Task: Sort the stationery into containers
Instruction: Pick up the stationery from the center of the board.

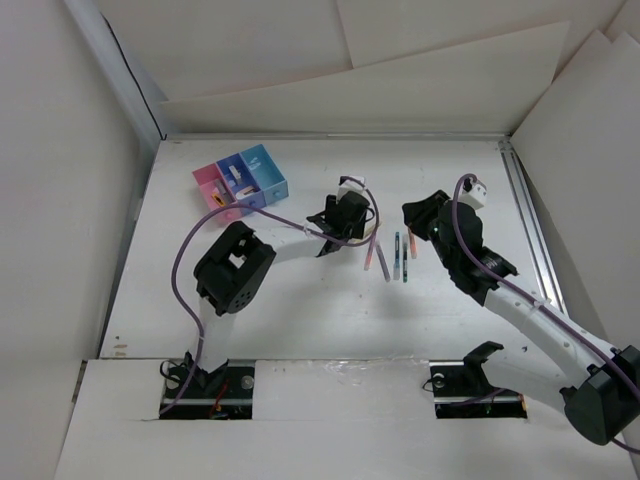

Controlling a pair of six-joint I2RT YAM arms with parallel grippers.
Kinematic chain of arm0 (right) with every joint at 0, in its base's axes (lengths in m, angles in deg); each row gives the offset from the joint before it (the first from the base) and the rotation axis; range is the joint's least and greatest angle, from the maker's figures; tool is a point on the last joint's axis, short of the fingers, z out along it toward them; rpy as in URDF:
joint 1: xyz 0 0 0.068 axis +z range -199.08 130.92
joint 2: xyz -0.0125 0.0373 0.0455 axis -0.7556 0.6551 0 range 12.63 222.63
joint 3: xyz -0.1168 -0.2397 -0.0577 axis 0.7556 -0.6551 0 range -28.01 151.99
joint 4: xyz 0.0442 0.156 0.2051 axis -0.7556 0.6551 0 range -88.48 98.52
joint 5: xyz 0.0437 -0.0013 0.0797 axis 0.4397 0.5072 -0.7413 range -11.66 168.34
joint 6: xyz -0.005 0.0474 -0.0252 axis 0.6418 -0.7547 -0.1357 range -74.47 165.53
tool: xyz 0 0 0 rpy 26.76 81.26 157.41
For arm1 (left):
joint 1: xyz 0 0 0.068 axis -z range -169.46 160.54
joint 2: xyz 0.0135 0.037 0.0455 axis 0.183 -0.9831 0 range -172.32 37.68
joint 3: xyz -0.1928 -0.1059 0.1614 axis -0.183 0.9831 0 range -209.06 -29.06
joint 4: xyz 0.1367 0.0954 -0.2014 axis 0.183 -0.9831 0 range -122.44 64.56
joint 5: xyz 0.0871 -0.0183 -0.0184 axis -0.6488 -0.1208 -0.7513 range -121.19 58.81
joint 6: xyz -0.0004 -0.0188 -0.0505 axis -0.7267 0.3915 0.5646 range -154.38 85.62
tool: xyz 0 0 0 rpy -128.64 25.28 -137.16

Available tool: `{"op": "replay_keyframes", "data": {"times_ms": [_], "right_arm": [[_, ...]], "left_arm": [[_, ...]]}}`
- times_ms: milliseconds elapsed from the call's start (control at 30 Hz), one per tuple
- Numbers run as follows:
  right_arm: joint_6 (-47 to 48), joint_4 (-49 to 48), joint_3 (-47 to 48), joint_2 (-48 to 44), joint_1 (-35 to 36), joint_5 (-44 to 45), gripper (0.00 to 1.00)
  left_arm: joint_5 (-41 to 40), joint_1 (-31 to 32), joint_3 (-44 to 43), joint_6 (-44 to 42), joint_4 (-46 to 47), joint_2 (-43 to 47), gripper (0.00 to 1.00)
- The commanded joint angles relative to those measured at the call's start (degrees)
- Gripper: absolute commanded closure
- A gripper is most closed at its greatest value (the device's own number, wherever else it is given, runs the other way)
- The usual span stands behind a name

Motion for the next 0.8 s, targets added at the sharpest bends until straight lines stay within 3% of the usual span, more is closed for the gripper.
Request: {"op": "replay_keyframes", "data": {"times_ms": [0,133,267,333,467,567,767], "right_arm": [[0.5,-1.1,0.6,-0.1,-0.4,0.9,0.69],[0.5,-1.1,0.6,-0.1,-0.4,0.9,0.69],[0.5,-1.1,0.6,-0.1,-0.4,0.9,0.69],[0.5,-1.1,0.6,-0.1,-0.4,0.9,0.69],[0.5,-1.1,0.6,-0.1,-0.4,0.9,0.69],[0.5,-1.1,0.6,-0.1,-0.4,0.9,0.69],[0.5,-1.1,0.6,-0.1,-0.4,0.9,0.69]], "left_arm": [[-1.2,-0.1,-2.8,-1.2,1.2,-0.2,0.50],[-1.2,-0.1,-3.4,-1.2,0.7,-0.7,0.62],[-1.2,-0.1,-3.9,-1.2,0.7,-1.2,0.62],[-1.8,-0.1,-3.9,-1.2,0.7,-1.2,0.69],[-1.8,-0.1,-3.9,-1.2,0.2,-1.8,0.70],[-1.8,-0.1,-3.9,-1.2,0.2,-1.8,0.84],[-2.3,-0.1,-3.9,-1.2,0.2,-1.1,0.84]]}}
